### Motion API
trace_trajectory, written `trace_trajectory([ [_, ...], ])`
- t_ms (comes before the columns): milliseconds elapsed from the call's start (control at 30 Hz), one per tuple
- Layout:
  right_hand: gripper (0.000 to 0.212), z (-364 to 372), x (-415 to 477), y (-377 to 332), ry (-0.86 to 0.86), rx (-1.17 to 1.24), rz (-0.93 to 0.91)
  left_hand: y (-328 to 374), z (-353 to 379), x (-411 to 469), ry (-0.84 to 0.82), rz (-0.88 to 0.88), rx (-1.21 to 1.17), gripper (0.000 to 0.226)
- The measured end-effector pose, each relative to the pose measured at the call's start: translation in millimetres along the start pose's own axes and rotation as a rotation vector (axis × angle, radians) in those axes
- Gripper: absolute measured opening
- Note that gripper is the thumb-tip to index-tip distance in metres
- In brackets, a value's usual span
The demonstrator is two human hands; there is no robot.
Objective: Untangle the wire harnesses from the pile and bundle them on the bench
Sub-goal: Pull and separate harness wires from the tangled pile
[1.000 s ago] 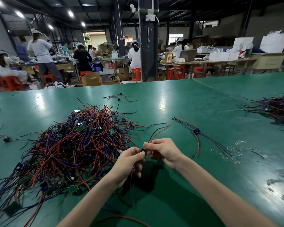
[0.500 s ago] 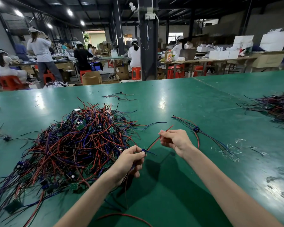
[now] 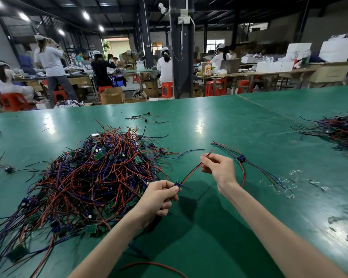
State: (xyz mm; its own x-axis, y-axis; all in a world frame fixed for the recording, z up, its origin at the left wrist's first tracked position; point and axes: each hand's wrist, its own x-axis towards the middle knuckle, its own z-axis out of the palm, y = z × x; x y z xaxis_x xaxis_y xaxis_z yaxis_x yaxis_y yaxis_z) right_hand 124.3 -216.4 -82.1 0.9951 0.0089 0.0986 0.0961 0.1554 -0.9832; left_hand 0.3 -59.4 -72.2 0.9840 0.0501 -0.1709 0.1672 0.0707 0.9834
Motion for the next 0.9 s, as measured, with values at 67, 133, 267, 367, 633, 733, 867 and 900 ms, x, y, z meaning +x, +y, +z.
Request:
trace_trajectory([
  [67,0.013,-1,1,1,0.022,-0.081,-0.074,-1,-1,1,0.006,0.009,0.002,0.009],
  [133,0.011,-1,1,2,0.018,-0.12,-0.111,-2,-2,2,0.007,0.01,0.008,0.009],
  [267,0.016,1,-3,0,-0.02,-0.036,-0.087,-4,-2,2,-0.018,0.023,0.019,0.008],
  [367,0.017,2,-6,-5,-0.073,0.064,-0.049,-6,-2,3,-0.006,0.066,0.089,0.012],
  [633,0.018,3,-9,-8,-0.116,0.124,-0.019,-10,2,4,0.033,0.125,0.087,0.013],
  [733,0.016,-2,-6,-8,-0.101,0.008,-0.103,-10,1,4,0.094,0.147,0.12,0.011],
  [867,0.016,-7,-4,-6,-0.073,-0.153,-0.195,-9,-1,3,0.133,0.146,0.167,0.012],
  [900,0.017,-6,-4,-6,-0.073,-0.166,-0.203,-9,-1,3,0.133,0.147,0.174,0.012],
])
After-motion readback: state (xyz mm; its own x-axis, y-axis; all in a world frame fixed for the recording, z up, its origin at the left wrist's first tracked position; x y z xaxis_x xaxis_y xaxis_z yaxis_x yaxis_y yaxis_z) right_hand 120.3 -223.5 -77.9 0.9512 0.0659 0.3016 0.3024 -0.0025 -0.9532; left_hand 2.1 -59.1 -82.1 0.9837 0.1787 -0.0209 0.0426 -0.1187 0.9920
